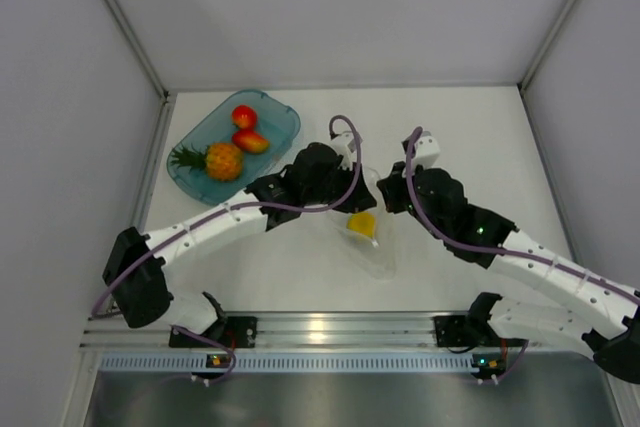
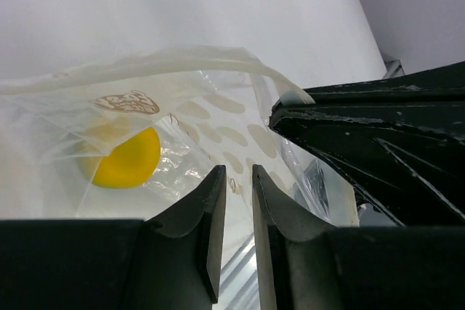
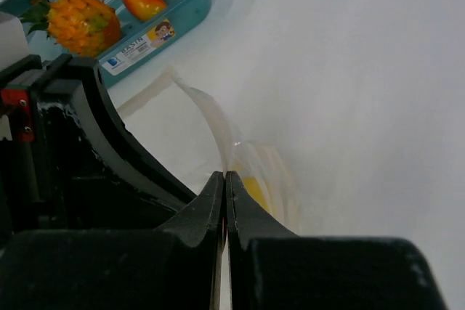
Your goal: Open the zip-top bag and remove the fake food
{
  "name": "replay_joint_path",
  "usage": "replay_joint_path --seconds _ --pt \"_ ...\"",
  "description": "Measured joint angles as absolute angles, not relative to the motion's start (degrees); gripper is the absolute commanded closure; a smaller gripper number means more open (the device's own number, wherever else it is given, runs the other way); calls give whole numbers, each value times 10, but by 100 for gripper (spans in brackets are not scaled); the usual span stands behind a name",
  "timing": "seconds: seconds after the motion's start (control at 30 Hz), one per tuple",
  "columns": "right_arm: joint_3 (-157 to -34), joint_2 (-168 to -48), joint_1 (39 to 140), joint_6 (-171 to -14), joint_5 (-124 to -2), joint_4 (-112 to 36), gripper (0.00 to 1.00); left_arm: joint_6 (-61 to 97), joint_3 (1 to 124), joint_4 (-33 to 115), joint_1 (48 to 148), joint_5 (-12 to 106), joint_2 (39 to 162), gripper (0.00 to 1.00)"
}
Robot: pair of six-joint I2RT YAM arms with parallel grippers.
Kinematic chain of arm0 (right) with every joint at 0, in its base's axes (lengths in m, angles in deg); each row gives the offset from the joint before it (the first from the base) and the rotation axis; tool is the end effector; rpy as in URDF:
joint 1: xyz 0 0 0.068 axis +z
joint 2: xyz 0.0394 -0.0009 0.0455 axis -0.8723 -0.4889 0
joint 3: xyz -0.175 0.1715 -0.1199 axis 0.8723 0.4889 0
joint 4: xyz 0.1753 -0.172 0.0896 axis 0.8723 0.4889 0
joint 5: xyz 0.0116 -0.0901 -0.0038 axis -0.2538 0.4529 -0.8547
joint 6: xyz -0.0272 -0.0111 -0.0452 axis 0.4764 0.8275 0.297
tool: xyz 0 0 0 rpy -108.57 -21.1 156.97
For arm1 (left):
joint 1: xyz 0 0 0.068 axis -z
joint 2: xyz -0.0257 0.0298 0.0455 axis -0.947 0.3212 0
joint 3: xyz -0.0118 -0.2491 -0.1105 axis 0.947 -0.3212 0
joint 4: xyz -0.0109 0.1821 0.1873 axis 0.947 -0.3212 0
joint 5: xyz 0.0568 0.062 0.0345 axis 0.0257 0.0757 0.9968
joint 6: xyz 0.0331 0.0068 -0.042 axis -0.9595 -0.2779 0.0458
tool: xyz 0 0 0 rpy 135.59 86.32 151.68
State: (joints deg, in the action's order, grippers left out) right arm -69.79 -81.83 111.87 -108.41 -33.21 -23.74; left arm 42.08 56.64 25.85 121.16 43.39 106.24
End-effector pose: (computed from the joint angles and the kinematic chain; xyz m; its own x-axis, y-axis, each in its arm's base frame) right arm 0.1471 0.1615 0.3318 -0.3879 0.0903 -0.9173 -0.3818 0.8900 0.2491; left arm 0.2063 -0.2561 0.3157 -0.7526 0.0054 -0.6585 0.5223 0.6139 -0.5919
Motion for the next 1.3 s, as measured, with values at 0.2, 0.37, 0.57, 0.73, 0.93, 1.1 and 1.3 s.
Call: replay_joint_path --seconds 0.2,0.37,0.57,0.73,0.93,1.1,1.3 --pt "-702 -827 1127 -1089 -294 -235 100 409 566 247 1258 529 1090 71" --pt "-702 -827 1130 -1095 -276 -233 100 401 568 224 1291 599 1117 69" --pt "-702 -827 1135 -1101 -265 -233 100 396 572 209 1298 651 1155 68" --pt "-702 -827 1136 -1108 -256 -230 100 396 585 207 1298 688 1193 64" --pt "-698 -821 1136 -1114 -246 -223 100 413 614 211 1298 706 1236 49" --pt "-674 -800 1136 -1123 -231 -220 100 424 631 212 1298 716 1262 48" --pt "-651 -776 1136 -1134 -217 -210 100 423 649 213 1299 720 1297 40"
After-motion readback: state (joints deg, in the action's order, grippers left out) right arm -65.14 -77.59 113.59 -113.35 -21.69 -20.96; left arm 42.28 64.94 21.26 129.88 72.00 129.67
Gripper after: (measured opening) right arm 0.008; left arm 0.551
